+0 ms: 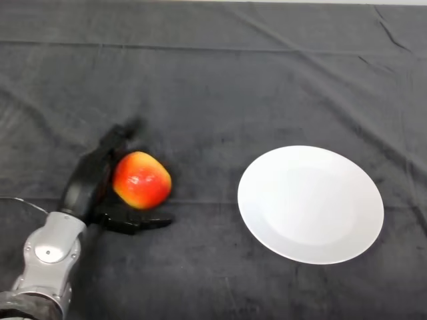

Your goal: Move the apple to the plate

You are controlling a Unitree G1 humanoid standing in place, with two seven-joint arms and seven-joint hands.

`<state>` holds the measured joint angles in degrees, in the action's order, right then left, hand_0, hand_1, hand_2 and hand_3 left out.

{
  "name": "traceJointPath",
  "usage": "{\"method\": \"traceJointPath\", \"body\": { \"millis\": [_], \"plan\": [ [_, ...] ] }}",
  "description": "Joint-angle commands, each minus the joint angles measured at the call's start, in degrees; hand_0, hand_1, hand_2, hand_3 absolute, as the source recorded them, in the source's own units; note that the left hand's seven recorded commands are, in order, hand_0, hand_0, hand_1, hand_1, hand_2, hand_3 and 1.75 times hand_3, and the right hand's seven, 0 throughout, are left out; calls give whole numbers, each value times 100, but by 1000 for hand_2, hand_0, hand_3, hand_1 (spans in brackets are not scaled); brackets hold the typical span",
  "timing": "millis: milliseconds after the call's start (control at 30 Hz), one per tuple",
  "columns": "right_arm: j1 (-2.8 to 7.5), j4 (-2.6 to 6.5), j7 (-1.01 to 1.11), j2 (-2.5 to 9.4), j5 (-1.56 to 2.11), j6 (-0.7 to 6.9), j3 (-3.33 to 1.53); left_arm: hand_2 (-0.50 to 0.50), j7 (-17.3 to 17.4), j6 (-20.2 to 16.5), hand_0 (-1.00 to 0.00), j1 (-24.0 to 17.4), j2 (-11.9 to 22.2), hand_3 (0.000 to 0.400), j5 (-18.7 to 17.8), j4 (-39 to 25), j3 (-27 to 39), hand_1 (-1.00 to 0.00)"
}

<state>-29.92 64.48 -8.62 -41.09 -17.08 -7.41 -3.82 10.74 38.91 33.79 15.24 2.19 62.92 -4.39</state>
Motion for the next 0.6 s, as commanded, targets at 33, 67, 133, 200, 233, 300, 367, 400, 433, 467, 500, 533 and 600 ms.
{"method": "traceJointPath", "body": {
  "millis": [33, 67, 133, 200, 233, 300, 367, 400, 433, 467, 500, 533, 600],
  "plan": [
    [481, 181, 99, 283, -115, 111, -140, -49, 47, -115, -1000, 279, 60, 400, 148, 24, -174, -902],
    [480, 181, 99, 283, -115, 111, -140, -45, 52, -136, -1000, 310, 64, 400, 158, 25, -194, -910],
    [480, 182, 99, 283, -116, 111, -140, -37, 64, -188, -1000, 393, 70, 400, 174, 25, -230, -925],
    [480, 182, 99, 283, -116, 111, -140, -33, 83, -246, -1000, 500, 79, 400, 183, 20, -254, -933],
    [480, 182, 99, 283, -116, 111, -140, -31, 94, -279, -1000, 567, 82, 400, 186, 16, -264, -937],
    [479, 183, 99, 283, -116, 111, -140, -27, 106, -324, -1000, 684, 84, 400, 193, 4, -280, -945],
    [479, 184, 99, 283, -116, 110, -140, -25, 111, -362, -1000, 810, 76, 400, 202, -13, -295, -949],
    [479, 185, 99, 283, -116, 110, -140, -27, 110, -371, -1000, 869, 69, 400, 208, -23, -305, -945],
    [478, 185, 99, 283, -116, 110, -140, -27, 108, -376, -1000, 919, 59, 400, 214, -32, -314, -945],
    [478, 186, 99, 283, -117, 110, -140, -25, 102, -383, -1000, 980, 43, 400, 222, -42, -325, -949],
    [478, 186, 99, 283, -117, 109, -140, -25, 95, -387, -1000, 1042, 23, 400, 232, -53, -339, -949],
    [478, 187, 99, 283, -117, 109, -140, -25, 88, -383, -1000, 1089, 5, 400, 240, -62, -351, -949],
    [477, 188, 99, 283, -117, 109, -140, -25, 65, -359, -1000, 1184, -47, 400, 265, -85, -388, -949]
  ]
}}
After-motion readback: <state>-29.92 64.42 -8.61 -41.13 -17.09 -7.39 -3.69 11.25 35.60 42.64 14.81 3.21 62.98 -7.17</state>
